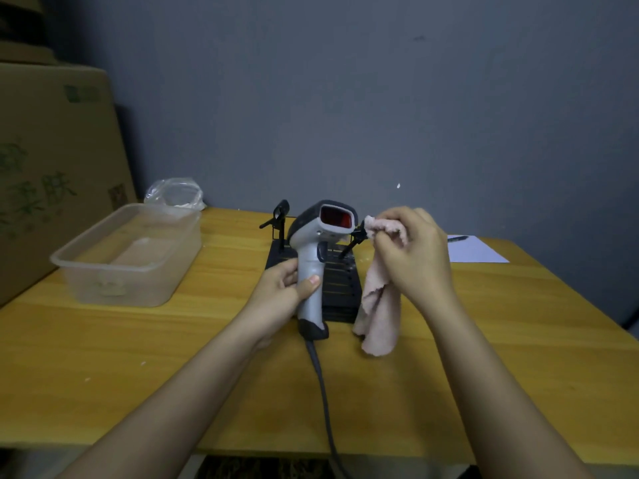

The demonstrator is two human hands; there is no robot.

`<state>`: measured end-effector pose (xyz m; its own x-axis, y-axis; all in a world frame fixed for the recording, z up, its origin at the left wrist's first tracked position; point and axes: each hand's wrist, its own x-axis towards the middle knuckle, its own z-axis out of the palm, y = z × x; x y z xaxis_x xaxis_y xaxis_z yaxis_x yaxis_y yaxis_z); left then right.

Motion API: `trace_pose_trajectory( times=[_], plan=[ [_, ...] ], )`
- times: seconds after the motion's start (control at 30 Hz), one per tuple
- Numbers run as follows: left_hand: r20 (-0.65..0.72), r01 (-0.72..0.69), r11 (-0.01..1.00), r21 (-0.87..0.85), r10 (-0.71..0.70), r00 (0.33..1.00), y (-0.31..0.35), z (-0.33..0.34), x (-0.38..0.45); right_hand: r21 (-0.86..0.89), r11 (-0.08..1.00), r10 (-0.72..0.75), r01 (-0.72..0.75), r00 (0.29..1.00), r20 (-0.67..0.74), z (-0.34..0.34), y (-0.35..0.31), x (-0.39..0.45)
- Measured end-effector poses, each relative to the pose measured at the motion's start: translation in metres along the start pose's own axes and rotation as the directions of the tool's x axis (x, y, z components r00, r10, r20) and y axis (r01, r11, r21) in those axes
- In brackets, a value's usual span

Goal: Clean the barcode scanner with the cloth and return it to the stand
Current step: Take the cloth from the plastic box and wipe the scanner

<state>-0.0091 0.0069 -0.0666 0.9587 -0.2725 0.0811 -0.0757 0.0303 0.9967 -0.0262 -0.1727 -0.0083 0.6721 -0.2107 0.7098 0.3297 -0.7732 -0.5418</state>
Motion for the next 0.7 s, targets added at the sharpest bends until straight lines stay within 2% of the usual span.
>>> trace_pose_trajectory(
  times=[0.17,0.3,0.37,0.43,0.5,0.57,0.63,0.7],
  plan=[
    [0.058,0.036,0.995,-0.097,-0.031,0.998,0.006,0.001,0.000,0.121,0.992,0.019,-0.021,1.000,0.019,0.004,0.000,-0.010],
    [0.050,0.049,0.991,-0.126,-0.043,0.998,0.008,0.000,0.001,0.180,0.983,0.037,-0.029,0.999,-0.041,0.004,0.002,-0.011],
    [0.036,0.052,0.992,-0.114,-0.049,0.998,0.007,-0.001,0.001,0.122,0.990,-0.057,0.071,0.991,-0.120,0.003,-0.002,-0.008],
    [0.017,0.048,0.994,-0.099,-0.047,0.999,0.007,0.000,0.000,0.026,0.972,-0.227,0.233,0.963,-0.146,0.004,-0.008,-0.003],
    [-0.007,0.030,0.997,-0.072,-0.031,1.000,0.007,0.002,0.001,-0.103,0.918,-0.389,0.382,0.920,-0.054,0.011,-0.014,0.005],
    [-0.026,0.004,0.999,-0.046,-0.005,1.000,0.006,0.003,0.000,-0.237,0.848,-0.472,0.474,0.879,0.068,0.021,-0.016,0.011],
    [-0.054,-0.022,0.999,-0.032,0.020,0.998,0.006,0.004,0.000,-0.269,0.825,-0.483,0.498,0.867,0.126,0.024,-0.013,0.014],
    [-0.079,-0.045,0.998,-0.032,0.043,0.996,0.006,0.004,-0.001,-0.172,0.880,-0.425,0.443,0.895,0.134,0.024,-0.009,0.013]
  ],
)
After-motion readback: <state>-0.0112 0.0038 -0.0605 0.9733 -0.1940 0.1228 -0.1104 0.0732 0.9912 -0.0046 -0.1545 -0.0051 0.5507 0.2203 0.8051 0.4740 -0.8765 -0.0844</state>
